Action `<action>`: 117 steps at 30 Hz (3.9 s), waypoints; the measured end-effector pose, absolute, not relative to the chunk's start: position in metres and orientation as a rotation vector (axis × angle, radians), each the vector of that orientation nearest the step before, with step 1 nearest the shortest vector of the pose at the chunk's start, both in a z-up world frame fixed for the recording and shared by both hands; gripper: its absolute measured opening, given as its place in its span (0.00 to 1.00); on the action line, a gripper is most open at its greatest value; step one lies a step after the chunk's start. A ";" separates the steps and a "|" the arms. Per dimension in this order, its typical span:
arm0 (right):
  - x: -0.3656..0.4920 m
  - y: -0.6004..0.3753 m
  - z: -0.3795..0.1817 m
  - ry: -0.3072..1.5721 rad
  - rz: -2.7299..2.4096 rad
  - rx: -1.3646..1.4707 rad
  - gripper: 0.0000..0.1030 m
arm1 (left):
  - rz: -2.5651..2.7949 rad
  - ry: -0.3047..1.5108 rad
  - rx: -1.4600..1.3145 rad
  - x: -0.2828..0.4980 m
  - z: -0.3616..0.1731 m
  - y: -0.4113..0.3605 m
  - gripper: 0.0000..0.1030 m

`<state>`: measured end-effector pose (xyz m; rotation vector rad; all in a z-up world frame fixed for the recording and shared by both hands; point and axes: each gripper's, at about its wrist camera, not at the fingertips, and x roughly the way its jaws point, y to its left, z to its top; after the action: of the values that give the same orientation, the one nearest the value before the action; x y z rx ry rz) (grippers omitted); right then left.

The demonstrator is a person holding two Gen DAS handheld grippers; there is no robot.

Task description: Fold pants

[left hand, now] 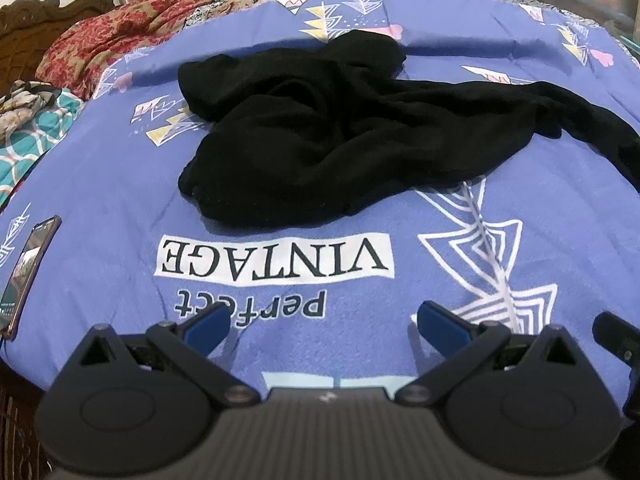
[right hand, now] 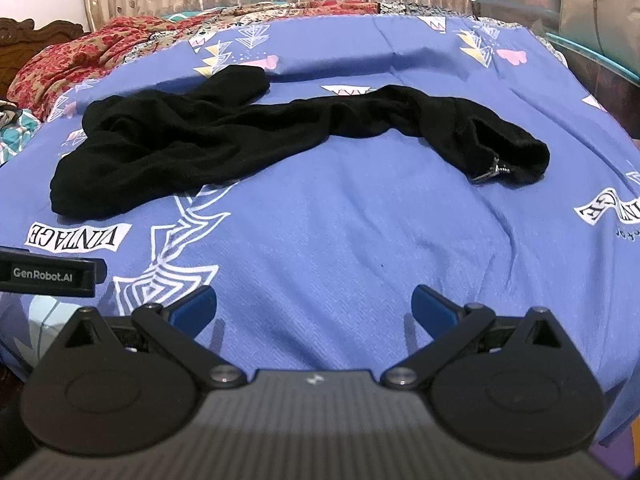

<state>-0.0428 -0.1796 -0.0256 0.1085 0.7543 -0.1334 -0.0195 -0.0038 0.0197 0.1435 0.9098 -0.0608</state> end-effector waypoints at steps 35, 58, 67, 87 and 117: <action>-0.046 -0.183 -0.030 0.771 -0.139 0.138 1.00 | -0.048 0.942 0.139 -0.019 0.012 -0.001 1.00; 0.014 -0.366 -0.026 0.690 -0.442 0.623 0.73 | 0.037 1.038 -0.505 0.086 0.010 0.100 0.99; 0.041 -0.320 -0.026 0.666 -0.341 0.361 0.22 | 0.010 1.020 -0.544 0.094 0.016 0.090 0.12; -0.027 -0.441 0.073 0.461 -0.677 0.402 0.60 | 0.130 1.001 -0.513 -0.005 0.049 0.199 0.14; 0.045 -0.466 0.024 0.611 -0.687 0.563 0.11 | 0.109 1.013 -0.348 -0.022 0.050 0.185 0.27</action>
<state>0.0448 -0.4658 0.0239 0.5633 0.6108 -0.6865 -0.0217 0.1855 0.0502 -0.3475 1.0129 0.1092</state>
